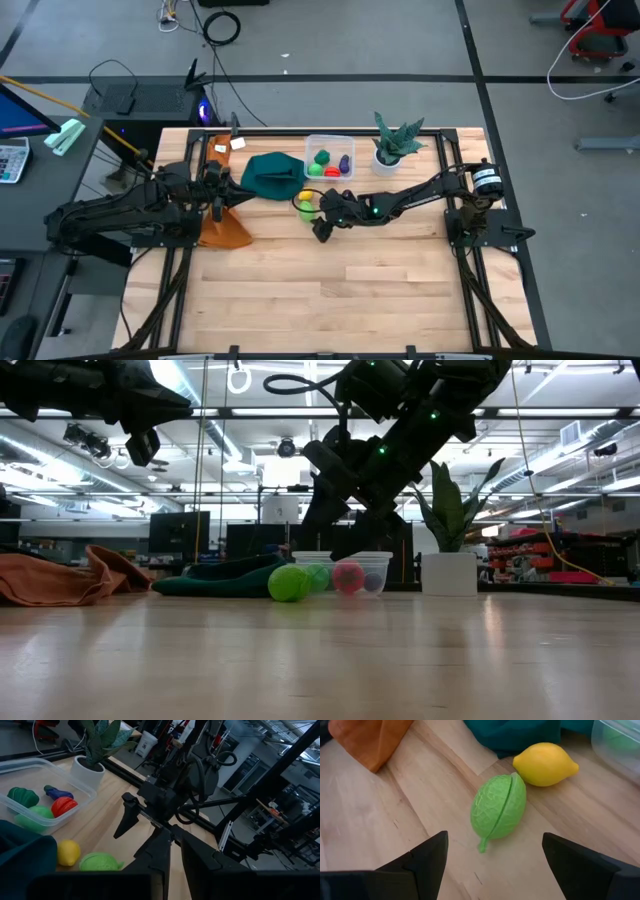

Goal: Pick and placing Produce into tupperware
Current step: Put the green melon into the transparent bin

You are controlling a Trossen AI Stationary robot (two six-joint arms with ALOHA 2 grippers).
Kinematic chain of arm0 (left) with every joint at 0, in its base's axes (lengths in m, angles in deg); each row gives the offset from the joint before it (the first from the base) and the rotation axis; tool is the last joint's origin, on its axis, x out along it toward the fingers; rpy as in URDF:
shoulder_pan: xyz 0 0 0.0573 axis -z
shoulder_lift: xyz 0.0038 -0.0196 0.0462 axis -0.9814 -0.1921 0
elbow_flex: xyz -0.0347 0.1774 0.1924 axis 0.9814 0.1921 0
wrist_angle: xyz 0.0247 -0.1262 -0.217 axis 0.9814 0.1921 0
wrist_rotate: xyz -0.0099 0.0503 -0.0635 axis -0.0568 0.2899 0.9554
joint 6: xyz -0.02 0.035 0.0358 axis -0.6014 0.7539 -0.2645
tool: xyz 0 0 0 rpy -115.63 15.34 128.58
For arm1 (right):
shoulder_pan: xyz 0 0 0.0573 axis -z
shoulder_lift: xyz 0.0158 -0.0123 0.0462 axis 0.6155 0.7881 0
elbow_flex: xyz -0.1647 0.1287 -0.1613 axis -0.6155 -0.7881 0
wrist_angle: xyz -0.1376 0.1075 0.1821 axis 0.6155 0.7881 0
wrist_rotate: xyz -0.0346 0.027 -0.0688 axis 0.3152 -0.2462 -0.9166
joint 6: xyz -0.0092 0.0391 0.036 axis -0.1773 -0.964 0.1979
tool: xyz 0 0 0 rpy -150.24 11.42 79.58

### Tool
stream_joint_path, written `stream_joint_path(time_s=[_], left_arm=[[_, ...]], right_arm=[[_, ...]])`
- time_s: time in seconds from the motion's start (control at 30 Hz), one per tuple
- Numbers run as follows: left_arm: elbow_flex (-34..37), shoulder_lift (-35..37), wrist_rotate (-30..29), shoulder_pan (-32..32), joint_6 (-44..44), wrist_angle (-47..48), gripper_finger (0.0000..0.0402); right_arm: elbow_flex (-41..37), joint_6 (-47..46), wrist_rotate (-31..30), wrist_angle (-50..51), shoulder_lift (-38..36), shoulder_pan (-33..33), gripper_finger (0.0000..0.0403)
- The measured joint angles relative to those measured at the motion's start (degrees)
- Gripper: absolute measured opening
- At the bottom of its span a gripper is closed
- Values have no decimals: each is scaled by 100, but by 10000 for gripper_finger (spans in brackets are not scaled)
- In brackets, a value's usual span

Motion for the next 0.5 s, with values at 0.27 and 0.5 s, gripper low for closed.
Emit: stream_joint_path(time_s=[0.27,0.5], left_arm=[[0,0,0,-2,0,-4,58],[0,0,0,-2,2,-11,57]], right_arm=[[-2,-67,-9,-136,0,48,286],[-2,-51,83,-195,-2,227,284]])
